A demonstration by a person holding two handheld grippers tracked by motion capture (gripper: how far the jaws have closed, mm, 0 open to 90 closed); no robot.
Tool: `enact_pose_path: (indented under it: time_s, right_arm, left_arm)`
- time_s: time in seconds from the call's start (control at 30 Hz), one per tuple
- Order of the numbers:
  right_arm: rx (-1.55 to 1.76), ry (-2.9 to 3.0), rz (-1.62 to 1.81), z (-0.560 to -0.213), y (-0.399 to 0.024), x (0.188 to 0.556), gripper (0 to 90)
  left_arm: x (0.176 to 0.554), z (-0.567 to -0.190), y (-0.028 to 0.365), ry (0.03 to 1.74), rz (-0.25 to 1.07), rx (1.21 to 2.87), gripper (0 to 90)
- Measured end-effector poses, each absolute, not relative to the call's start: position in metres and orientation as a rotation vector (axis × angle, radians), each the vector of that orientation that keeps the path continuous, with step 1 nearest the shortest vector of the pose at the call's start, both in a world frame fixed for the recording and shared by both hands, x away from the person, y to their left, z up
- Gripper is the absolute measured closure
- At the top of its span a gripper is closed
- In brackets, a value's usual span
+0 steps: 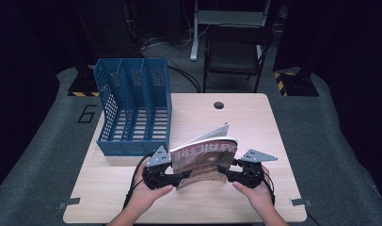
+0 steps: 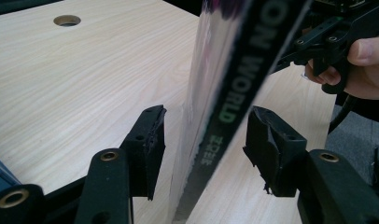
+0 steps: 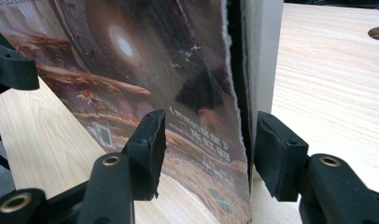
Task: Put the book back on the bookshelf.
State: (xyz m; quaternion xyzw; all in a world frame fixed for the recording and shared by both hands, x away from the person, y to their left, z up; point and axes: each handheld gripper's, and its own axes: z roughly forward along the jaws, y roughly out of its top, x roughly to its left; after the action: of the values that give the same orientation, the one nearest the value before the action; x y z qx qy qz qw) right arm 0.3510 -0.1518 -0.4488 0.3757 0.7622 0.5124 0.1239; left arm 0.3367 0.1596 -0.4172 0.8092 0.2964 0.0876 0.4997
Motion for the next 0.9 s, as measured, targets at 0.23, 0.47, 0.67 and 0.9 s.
enact_pose_path:
  time_s: [0.23, 0.47, 0.67, 0.9]
  right_arm:
    - [1.093, 2.224, 1.488, -0.449, -0.151, 0.351, 46.8]
    - [1.102, 2.228, 1.476, -0.449, -0.152, 0.35, 50.0]
    - [1.09, 2.231, 1.476, -0.448, -0.153, 0.35, 54.3]
    - [1.093, 2.217, 1.493, -0.447, -0.156, 0.35, 58.5]
  left_arm:
    - [0.337, -0.412, 0.161, 0.706, 0.21, 1.988, 46.1]
    - [0.34, -0.401, 0.164, 0.712, 0.18, 1.986, 45.7]
    - [0.342, -0.383, 0.163, 0.685, 0.2, 2.003, 45.0]
    - [0.346, -0.366, 0.161, 0.672, 0.216, 2.01, 44.9]
